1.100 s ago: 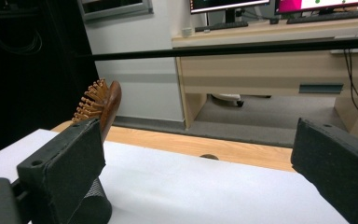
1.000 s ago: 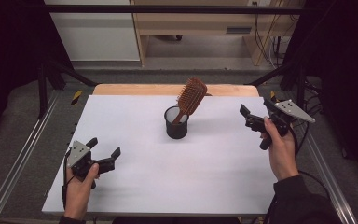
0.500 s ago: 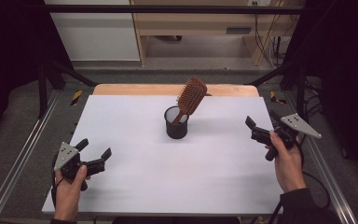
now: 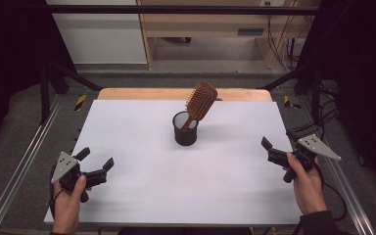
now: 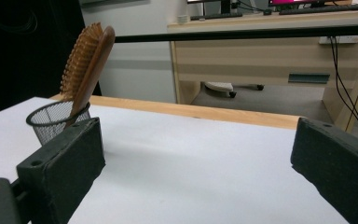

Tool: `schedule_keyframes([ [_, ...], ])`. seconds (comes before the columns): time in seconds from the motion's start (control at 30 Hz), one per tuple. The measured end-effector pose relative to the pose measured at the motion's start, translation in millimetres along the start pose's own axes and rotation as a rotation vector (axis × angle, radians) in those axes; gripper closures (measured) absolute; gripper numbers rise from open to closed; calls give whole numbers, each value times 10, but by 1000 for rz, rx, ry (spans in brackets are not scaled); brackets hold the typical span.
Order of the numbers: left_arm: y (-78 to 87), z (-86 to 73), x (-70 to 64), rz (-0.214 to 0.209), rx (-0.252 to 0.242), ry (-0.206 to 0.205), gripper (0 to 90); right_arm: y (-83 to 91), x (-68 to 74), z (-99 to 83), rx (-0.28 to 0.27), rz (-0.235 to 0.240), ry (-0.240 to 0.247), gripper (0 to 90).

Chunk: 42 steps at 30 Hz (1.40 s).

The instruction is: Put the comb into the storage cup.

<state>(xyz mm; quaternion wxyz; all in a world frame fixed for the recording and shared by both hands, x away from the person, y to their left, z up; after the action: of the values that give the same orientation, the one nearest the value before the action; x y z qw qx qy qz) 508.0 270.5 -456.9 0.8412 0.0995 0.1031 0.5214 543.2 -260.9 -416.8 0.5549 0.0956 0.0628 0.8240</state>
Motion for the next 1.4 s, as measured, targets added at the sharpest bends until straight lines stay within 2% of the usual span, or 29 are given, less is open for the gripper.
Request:
schedule_keyframes([
  [0.33,39,-18,8,-18,-5,7,21,65,58,-172,21,15,21,31],
  [0.5,36,-19,-23,-30,-6,-16,20,86,122,-255,43,31,48,30],
  [0.63,43,-13,-19,-28,-10,-16,20,94,171,-321,56,42,66,30],
  [1.1,38,-13,-62,-37,-10,-28,21,64,291,-517,78,69,78,32],
  [1.4,19,-40,-133,-53,4,-62,21,17,398,-610,77,87,90,32],
])
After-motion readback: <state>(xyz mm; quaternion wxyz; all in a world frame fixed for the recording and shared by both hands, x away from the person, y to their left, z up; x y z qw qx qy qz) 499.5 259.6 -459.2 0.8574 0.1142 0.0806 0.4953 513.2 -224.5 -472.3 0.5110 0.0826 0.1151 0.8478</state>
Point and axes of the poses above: each handheld gripper's, and its own axes: y roughly backward along the jaws, z roughly out of its top, x roughly to its left, the point moved 10 cm from there along -y, roughly forward along the jaws, and after that the axes turned 4 degrees about x, right-handed, at the moved point
